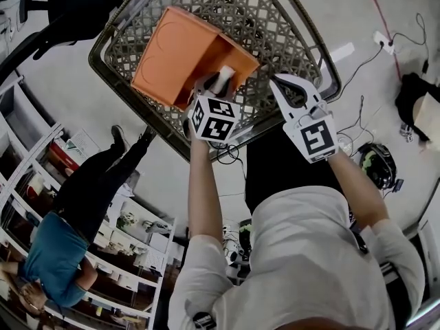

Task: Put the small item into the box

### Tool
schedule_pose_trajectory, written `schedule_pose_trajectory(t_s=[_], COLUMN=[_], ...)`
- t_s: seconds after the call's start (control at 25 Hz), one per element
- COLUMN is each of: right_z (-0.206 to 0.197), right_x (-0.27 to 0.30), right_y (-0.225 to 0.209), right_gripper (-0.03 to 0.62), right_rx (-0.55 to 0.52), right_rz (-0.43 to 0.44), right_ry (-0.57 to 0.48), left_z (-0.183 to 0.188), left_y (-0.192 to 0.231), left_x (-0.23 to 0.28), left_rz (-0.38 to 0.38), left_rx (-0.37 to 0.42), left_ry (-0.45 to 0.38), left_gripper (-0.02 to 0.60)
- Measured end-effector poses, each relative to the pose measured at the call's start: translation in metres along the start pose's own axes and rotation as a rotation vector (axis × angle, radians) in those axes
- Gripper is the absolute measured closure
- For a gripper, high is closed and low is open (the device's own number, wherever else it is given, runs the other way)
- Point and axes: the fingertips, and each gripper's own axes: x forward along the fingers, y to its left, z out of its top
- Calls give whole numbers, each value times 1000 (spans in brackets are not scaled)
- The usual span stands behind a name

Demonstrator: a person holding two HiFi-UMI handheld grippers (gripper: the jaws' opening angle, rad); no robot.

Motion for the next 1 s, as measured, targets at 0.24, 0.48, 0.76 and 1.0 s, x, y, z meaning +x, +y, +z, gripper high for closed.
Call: schedule_pose_trajectory(t_s=[0.24, 0.48, 0.76, 1.0], right_z=[8, 26, 71, 110], right_x=[-3, -11, -25, -42], right_y=[6, 19, 48, 76], right_gripper=[591, 591, 591, 591], right_rx=[-25, -55, -118, -169], right_rz=[10, 34, 75, 118], right_ry=[2, -11, -52, -108], left_z=[3, 14, 12, 11], left_y=[2, 17, 17, -3], left_x=[-7, -49, -113, -170], left_rz=[28, 107, 202, 263], left_rx=[3, -37, -92, -232], left_ry=[-32, -123, -241, -431], left_gripper=[453, 453, 453, 513])
